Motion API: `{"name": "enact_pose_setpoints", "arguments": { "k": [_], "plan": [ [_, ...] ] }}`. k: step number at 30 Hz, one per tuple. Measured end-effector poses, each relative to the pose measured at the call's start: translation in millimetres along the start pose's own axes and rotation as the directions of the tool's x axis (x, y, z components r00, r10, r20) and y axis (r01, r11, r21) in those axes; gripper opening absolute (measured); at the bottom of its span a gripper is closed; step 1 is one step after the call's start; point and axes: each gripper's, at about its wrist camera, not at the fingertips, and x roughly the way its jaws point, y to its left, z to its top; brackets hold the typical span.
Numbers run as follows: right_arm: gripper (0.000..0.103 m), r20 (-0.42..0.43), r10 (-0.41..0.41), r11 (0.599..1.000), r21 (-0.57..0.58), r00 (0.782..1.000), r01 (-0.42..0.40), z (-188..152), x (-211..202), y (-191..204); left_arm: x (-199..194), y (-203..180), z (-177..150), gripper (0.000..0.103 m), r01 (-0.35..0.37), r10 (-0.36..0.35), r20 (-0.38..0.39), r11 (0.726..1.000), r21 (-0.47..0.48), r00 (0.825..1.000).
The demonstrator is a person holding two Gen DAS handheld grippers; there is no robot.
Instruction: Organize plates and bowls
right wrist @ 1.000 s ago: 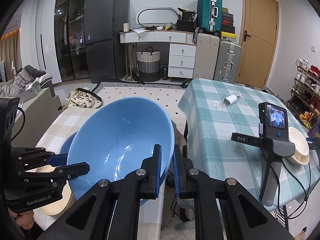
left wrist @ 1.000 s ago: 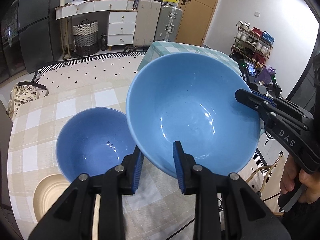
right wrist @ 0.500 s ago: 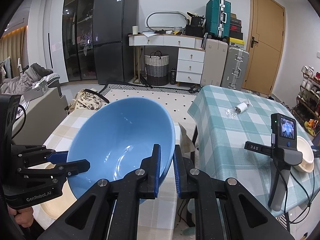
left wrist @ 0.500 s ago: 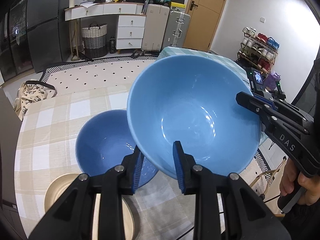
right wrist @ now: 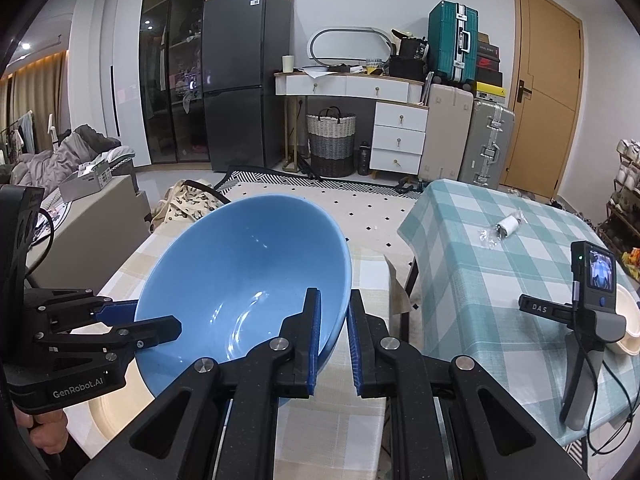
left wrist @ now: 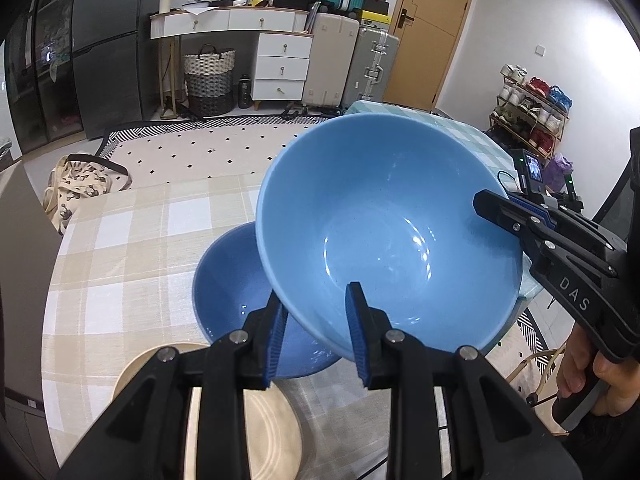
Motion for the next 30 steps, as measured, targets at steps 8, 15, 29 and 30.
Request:
{"name": "enact_pose_setpoints", "arguments": {
  "k": [8, 15, 29, 30],
  "plan": [
    [0.013, -0.007, 0.029, 1.0, -0.003, 1.0, -0.029, -2, 13, 13, 0, 16, 0, 0.027, -0.031, 0.031, 0.004, 0.999, -0.022, 1.0],
    [0.014, -0.029, 0.051, 0.999, -0.008, 0.998, -0.051, -5, 30, 23, 3, 29, -3, 0.027, -0.059, 0.059, -0.005, 0.998, -0.038, 0.998],
    [0.015, -0.11, 0.087, 0.996, -0.028, 0.99, -0.09, -15, 75, 34, 24, 54, -10, 0.027, -0.11, 0.107, -0.051, 0.992, -0.063, 0.993],
    [0.015, -0.117, 0.088, 0.995, -0.028, 0.989, -0.092, -16, 78, 35, 26, 56, -10, 0.027, -0.113, 0.11, -0.056, 0.992, -0.064, 0.992]
  ]
}}
